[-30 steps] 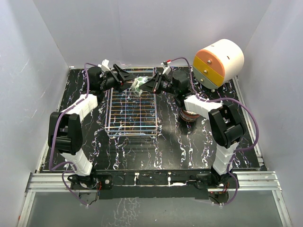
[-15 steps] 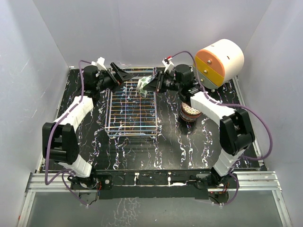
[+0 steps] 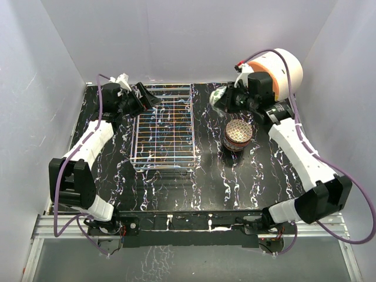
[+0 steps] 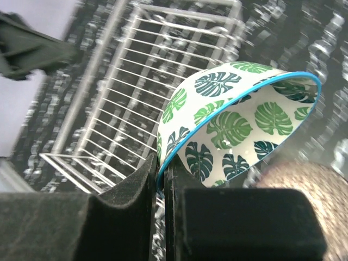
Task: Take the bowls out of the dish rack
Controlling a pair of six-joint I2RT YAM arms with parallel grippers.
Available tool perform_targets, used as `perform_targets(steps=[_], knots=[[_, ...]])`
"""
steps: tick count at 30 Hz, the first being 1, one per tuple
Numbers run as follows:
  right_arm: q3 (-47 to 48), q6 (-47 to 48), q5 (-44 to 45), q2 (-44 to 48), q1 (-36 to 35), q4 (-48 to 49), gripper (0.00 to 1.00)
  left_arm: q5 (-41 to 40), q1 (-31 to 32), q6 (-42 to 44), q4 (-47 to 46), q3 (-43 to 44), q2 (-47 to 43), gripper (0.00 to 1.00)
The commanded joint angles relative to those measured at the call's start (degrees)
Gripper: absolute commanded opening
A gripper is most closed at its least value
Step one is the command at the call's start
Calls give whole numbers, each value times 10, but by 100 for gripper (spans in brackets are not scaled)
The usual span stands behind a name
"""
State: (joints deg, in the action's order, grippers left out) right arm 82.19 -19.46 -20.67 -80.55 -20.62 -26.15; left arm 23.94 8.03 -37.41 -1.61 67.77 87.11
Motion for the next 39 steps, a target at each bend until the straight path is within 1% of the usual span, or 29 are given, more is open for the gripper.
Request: perform_targets(steps=[1,6,9,14,21,29,39], knots=[[25,56,125,56,6,-146,8,10,-3,17,13,6,2,97],[20,73,269,81,7,-238,8,24,-4,20,21,9,12,97],[6,81,309,74,7,-269,8,24,-3,25,23,6,9,97],[-12,87,316,56,6,-270,8,29,-3,25,23,5,13,97],[0,95,323,20,6,-272,8,28,-3,30,30,6,16,97],[10,97,303,-15,1,-249,8,34,-3,31,34,8,21,97],[23,100,315,-53,-6,-237,8,37,-3,32,36,10,27,97]])
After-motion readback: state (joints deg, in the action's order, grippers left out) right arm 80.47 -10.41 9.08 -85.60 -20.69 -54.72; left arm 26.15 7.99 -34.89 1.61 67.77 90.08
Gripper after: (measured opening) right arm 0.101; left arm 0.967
